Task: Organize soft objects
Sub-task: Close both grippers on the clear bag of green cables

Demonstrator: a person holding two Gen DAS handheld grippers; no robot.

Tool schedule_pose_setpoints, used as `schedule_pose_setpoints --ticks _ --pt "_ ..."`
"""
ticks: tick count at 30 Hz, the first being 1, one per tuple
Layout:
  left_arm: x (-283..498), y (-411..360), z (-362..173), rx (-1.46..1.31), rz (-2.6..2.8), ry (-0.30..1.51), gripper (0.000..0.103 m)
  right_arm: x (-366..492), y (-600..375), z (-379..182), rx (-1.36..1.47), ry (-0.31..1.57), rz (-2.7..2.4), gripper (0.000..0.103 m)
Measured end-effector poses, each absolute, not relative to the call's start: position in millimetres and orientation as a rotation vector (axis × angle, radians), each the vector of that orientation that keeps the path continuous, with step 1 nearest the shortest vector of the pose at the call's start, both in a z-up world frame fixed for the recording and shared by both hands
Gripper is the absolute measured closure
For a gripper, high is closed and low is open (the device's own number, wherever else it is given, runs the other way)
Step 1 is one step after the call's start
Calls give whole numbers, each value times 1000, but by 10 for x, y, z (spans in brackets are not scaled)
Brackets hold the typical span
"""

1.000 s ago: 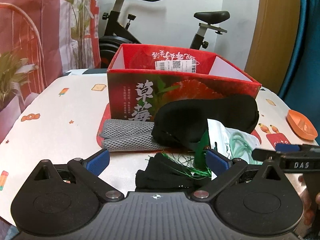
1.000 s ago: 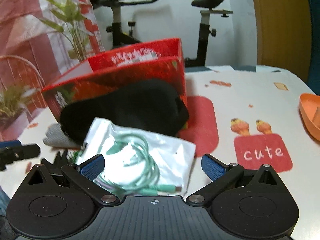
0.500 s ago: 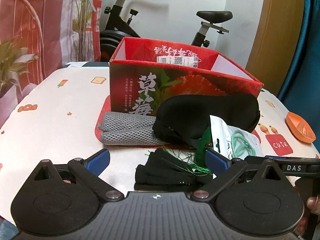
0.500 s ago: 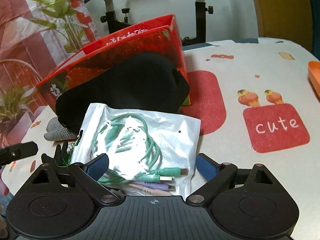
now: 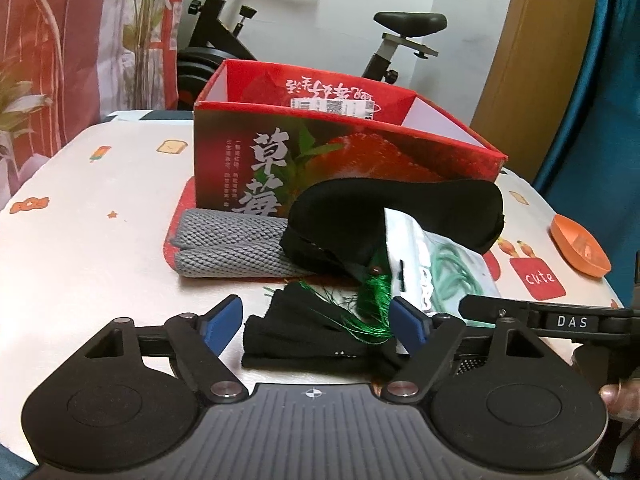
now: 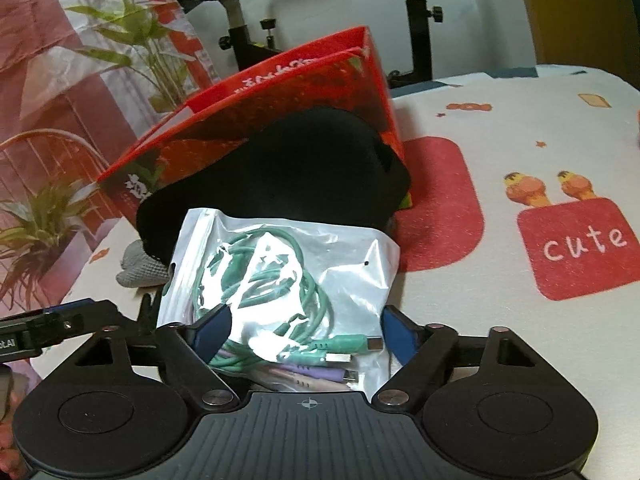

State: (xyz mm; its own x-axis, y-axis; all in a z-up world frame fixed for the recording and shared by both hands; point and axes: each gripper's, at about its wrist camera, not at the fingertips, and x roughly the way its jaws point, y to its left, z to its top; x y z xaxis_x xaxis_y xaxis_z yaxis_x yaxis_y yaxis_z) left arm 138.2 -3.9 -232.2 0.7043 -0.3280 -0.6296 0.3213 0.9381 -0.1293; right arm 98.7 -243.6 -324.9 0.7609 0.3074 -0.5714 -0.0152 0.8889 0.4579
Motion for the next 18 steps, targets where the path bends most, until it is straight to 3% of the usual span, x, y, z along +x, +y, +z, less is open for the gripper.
schedule_pose_setpoints --ticks 2,6,11,18 --pt "1389 -30 -2330 -19 -367 708 24 975 -2405 -3214 437 672 194 36" --pt "1406 -7 -2338 -40 -371 714 28 988 -2309 -3150 407 658 232 43" --pt "1417 -3 -2359 -64 -396 730 42 1021 -2156 -3102 380 649 301 54" --pt "1451 18 -2396 -85 -400 745 46 1018 -1957 -3022 312 631 371 60"
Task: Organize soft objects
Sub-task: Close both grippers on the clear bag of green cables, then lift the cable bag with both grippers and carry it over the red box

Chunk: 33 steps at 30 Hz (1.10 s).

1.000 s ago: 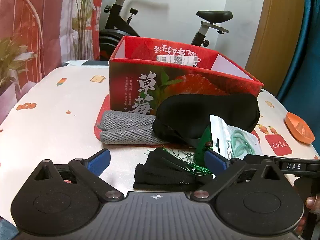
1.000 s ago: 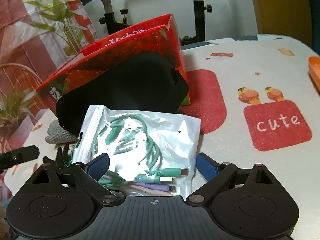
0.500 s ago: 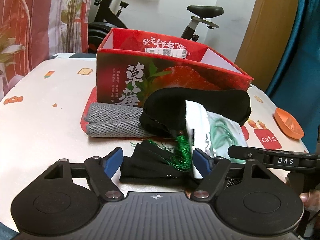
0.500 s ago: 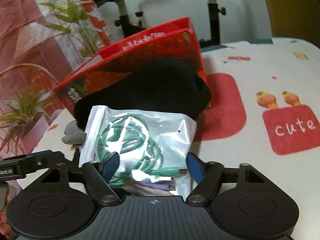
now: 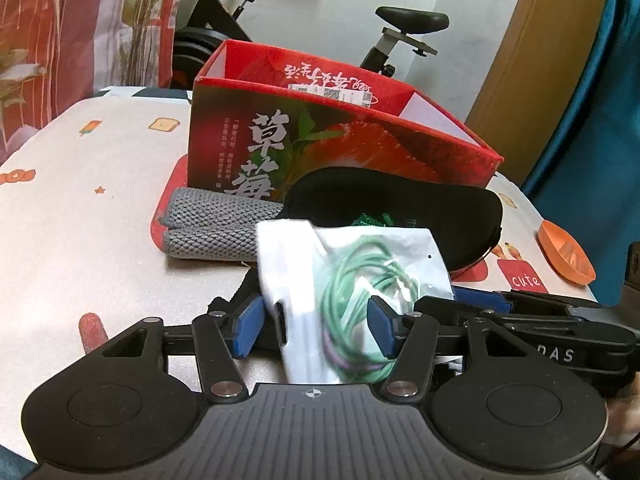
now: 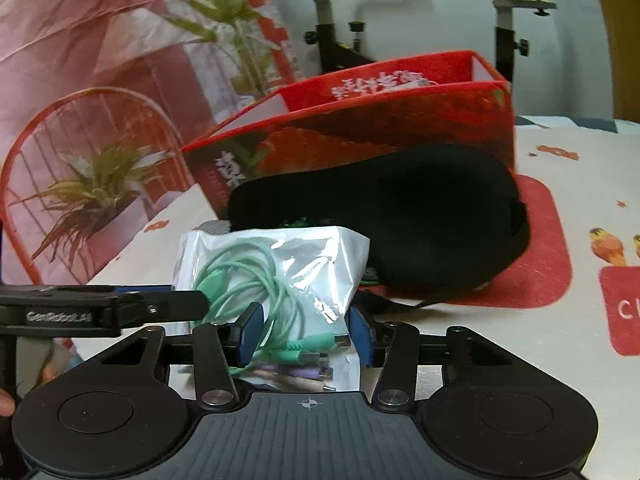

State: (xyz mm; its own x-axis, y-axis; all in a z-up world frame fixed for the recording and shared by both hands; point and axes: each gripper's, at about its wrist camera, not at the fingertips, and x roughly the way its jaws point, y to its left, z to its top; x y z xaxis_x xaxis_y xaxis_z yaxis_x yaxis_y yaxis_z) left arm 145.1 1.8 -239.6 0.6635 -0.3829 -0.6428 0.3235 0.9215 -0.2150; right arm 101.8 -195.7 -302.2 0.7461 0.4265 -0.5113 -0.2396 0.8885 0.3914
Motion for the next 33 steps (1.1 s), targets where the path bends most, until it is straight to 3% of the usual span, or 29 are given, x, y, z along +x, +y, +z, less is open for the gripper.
schedule_pose_setpoints --ticks 2,21,25,29,33 --pt "1452 29 -2405 -89 -403 748 58 1005 -1928 -3009 294 625 380 61" --pt "1502 4 -2509 -106 -444 796 53 977 -1962 -3067 307 643 370 61" --pt "1477 9 -2497 -113 -456 788 56 955 -1940 -3033 301 640 374 63" --pt "1442 21 -2449 -106 -450 761 69 901 -1922 -2961 290 610 372 64" --pt "1397 34 -2348 -105 -463 718 71 836 -1927 -2838 283 559 378 64"
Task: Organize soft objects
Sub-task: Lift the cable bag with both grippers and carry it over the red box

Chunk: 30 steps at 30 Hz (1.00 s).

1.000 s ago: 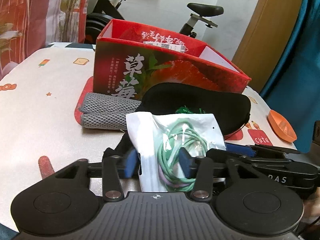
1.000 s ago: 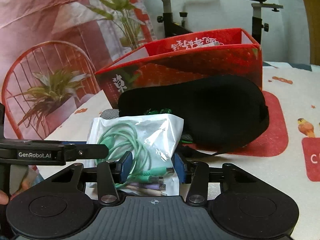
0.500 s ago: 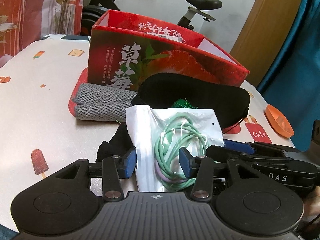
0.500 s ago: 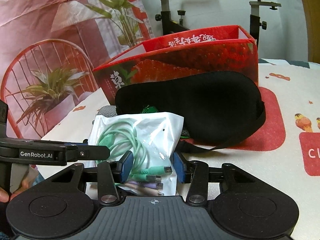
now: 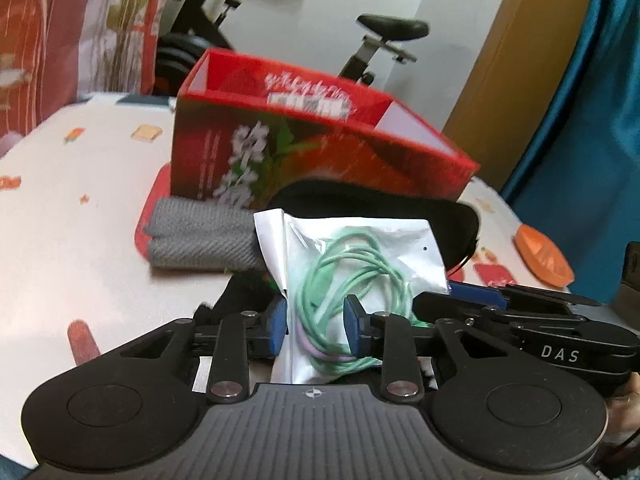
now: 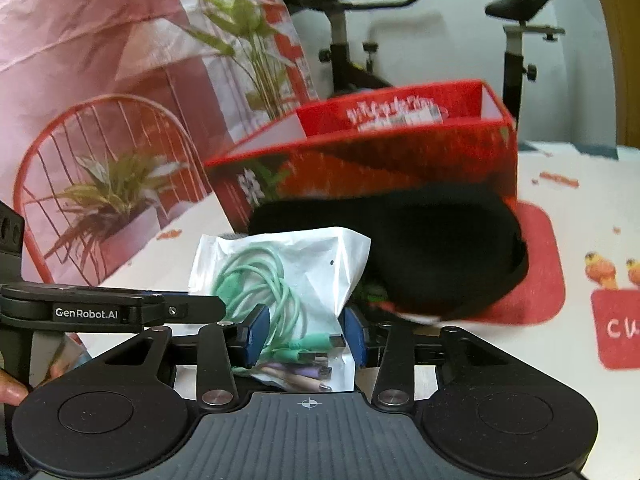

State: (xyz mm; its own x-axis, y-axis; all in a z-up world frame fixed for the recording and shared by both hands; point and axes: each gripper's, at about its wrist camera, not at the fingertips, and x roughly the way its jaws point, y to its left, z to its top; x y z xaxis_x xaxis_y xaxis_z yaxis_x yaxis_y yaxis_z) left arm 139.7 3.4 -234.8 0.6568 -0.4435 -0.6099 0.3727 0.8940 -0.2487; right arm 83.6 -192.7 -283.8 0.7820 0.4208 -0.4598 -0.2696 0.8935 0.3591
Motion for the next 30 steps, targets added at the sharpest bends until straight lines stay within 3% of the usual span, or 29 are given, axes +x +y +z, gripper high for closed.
schedule_pose_setpoints --ticks 6,10,14,26,30 --pt "1315 27 -2183 -95 -472 644 71 784 -1913 -2657 236 492 379 65" --pt "1321 60 -2194 -116 -459 639 85 776 -1919 -2649 223 493 359 76" --pt "1329 97 -2182 -133 -445 629 86 770 -1951 -2649 235 485 359 86" --pt "1574 77 -1478 -93 -470 435 86 1092 -2049 -2007 208 345 378 87" --pt "1697 76 -1404 -127 -476 460 86 1214 -2071 -1895 212 343 374 86"
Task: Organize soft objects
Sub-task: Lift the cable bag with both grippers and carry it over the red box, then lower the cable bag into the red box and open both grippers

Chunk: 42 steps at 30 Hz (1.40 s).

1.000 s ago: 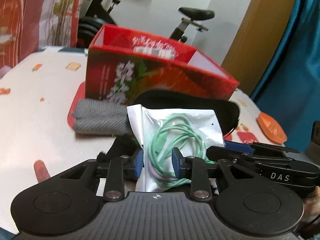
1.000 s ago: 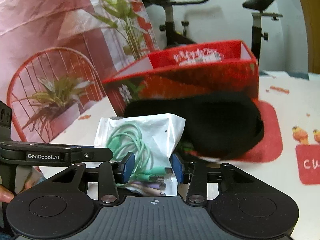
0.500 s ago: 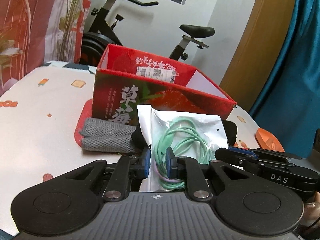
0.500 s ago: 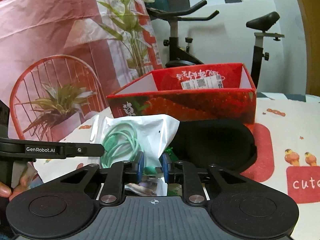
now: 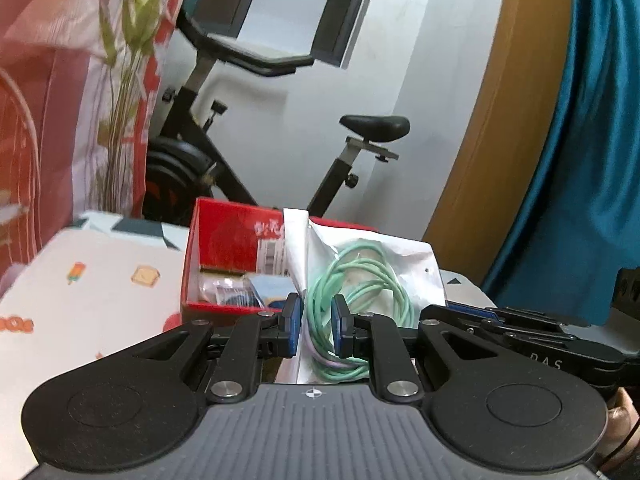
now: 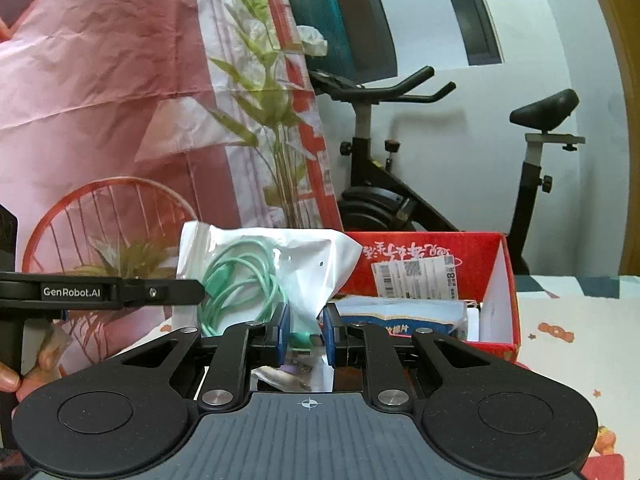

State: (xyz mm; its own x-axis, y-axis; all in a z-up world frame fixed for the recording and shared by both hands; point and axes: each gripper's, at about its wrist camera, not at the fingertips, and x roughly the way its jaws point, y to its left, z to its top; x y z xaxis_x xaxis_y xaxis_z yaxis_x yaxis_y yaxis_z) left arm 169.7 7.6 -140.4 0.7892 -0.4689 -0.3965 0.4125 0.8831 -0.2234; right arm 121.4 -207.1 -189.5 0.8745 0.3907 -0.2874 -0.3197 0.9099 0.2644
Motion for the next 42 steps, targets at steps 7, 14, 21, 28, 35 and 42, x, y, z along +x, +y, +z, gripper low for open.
schedule_pose_setpoints --ticks 7,14,21,28,35,42 --pt "1758 162 -1571 -163 -480 533 86 1296 -2010 -2055 221 410 383 87" --pt "1890 108 -1358 -120 -505 480 86 1469 -2108 -1823 225 374 384 87" --pt "2353 -103 -1073 -69 -524 438 86 1979 -2352 -1525 234 363 361 87" --pt "3058 -347 -1107 -58 -504 514 86 2685 -2588 -1496 234 432 301 86" --pt "3719 -521 -1504 -101 -488 699 86 3371 -2729 -1806 236 600 217 86" --pt "3960 -677 -1802 -4 -461 795 86 3689 -2672 -2159 240 756 162 86"
